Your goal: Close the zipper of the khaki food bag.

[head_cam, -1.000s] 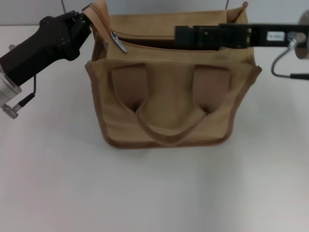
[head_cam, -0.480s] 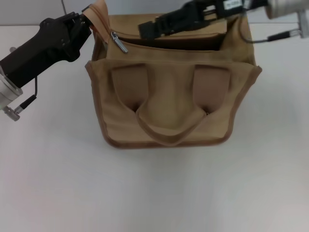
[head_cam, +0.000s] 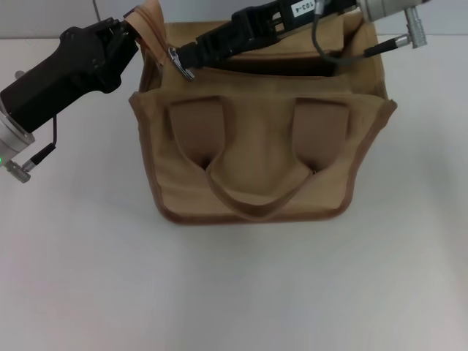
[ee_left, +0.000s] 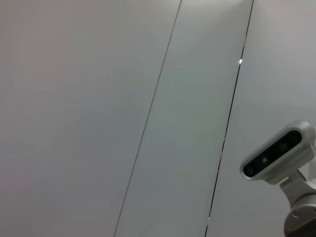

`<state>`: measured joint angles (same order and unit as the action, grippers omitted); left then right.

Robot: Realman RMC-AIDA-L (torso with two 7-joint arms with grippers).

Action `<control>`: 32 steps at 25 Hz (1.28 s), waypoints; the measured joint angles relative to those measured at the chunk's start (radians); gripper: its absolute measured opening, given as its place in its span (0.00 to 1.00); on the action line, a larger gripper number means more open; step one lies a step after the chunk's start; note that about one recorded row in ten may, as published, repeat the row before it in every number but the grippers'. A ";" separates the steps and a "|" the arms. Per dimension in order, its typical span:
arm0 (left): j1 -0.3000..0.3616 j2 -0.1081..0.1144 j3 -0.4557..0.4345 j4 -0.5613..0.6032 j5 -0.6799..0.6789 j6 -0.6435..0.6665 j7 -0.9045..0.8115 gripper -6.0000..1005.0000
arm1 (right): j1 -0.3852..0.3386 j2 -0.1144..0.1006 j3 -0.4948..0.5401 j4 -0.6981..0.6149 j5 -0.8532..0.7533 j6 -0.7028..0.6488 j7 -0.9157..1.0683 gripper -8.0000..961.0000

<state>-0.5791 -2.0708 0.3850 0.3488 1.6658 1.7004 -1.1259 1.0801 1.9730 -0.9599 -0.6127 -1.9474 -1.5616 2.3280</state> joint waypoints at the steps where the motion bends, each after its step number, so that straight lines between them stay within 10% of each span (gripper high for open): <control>1: 0.000 0.000 0.000 0.000 0.000 0.002 0.000 0.03 | 0.003 0.001 -0.003 0.001 0.000 0.007 0.001 0.42; 32: -0.010 0.000 -0.002 -0.010 -0.004 0.012 0.000 0.03 | 0.010 0.010 -0.052 -0.006 -0.002 0.046 0.026 0.42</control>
<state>-0.5892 -2.0709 0.3835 0.3389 1.6615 1.7121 -1.1260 1.0902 1.9835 -1.0124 -0.6184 -1.9497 -1.5160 2.3544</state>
